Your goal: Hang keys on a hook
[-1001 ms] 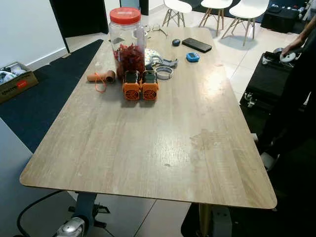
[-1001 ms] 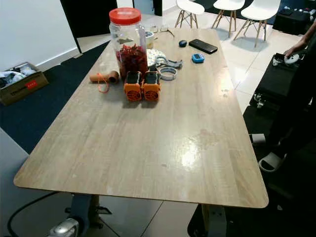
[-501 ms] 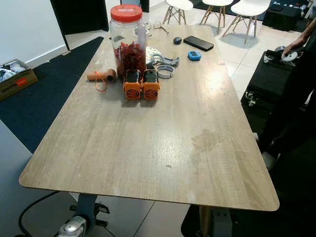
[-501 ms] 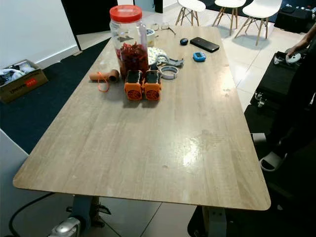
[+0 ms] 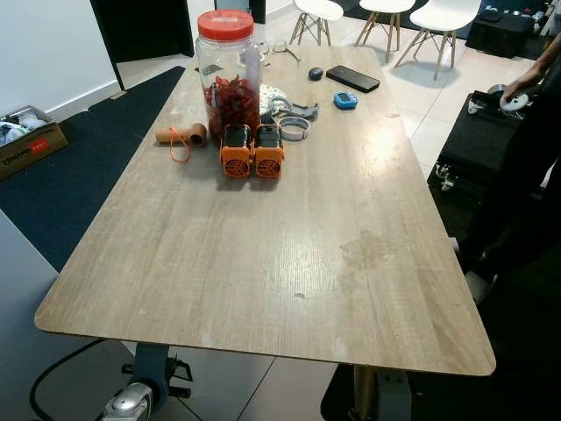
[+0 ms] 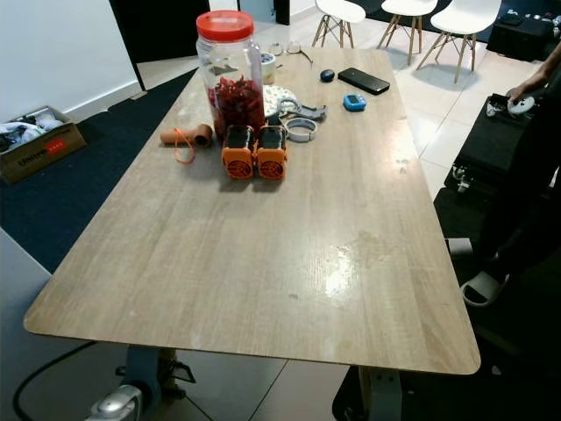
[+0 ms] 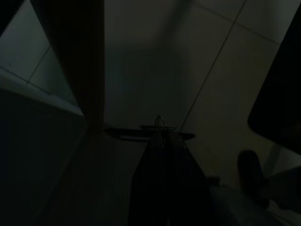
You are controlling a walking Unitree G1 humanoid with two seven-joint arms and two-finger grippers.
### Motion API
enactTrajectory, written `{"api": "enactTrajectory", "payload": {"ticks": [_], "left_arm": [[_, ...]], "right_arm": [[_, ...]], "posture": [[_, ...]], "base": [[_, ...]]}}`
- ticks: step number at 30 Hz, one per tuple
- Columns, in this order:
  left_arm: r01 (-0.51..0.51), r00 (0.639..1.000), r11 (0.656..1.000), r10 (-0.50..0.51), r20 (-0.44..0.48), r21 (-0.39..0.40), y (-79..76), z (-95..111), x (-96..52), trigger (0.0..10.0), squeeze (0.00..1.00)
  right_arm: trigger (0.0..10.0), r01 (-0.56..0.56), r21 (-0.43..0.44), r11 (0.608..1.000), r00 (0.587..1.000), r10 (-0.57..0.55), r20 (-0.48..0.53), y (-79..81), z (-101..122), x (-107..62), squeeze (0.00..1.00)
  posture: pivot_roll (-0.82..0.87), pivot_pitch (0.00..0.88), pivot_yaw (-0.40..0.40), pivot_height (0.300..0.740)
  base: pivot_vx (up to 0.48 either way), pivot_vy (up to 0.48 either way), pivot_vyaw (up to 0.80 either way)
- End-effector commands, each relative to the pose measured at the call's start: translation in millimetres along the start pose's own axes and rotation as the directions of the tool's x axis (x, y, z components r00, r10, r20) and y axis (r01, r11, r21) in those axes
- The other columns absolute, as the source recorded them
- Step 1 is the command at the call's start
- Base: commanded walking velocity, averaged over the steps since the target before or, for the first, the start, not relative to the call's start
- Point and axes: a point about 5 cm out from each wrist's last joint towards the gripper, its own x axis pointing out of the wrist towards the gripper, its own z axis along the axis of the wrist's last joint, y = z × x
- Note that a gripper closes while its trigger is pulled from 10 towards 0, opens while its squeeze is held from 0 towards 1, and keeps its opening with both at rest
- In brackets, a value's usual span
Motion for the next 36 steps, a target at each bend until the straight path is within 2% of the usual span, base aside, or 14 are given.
{"api": "enactTrajectory", "payload": {"ticks": [1,14,19,24,30,36], "left_arm": [[0.006,1.000,1.000,-0.006,0.021,-0.001,-0.9,2,-0.1,10.0,0.00],[0.015,0.998,1.000,-0.016,0.053,0.007,-5.5,8,1.7,10.0,0.00],[0.034,0.998,0.998,-0.037,0.055,0.051,-6.6,11,2.4,10.0,0.00],[0.038,0.999,0.996,-0.041,0.030,0.080,-0.3,6,-1.1,10.0,0.00],[0.038,0.998,0.998,-0.041,0.050,0.050,-3.4,7,-0.6,10.0,0.00],[0.034,0.999,0.999,-0.035,0.027,0.033,-9.4,5,1.7,10.0,0.00]], "right_arm": [[10.0,0.001,-0.004,1.000,1.000,-0.001,-0.017,0.9,-5,-0.8,0.00],[10.0,-0.001,-0.010,1.000,1.000,0.001,-0.012,1.6,-2,0.0,0.00],[10.0,0.005,-0.010,1.000,1.000,-0.005,-0.015,-0.8,-1,0.0,0.00],[10.0,0.014,0.000,1.000,1.000,-0.014,-0.021,-3.9,-3,-0.9,0.00],[10.0,0.023,0.007,1.000,0.999,-0.022,-0.023,-8.1,-3,-1.5,0.00],[10.0,0.025,0.011,1.000,0.999,-0.025,-0.023,-7.6,-5,-1.8,0.00]], "posture": [[0.09,0.010,-0.025,0.740],[0.09,0.008,-0.017,0.740],[0.10,0.003,-0.020,0.740],[0.09,0.016,-0.013,0.740],[0.09,0.016,-0.021,0.740],[0.09,0.039,-0.017,0.740]], "base": [[0.000,0.000,0.00],[0.000,0.000,0.00],[0.000,0.000,0.00],[0.000,0.000,0.00],[0.000,0.000,0.00],[0.000,0.000,0.00]]}}
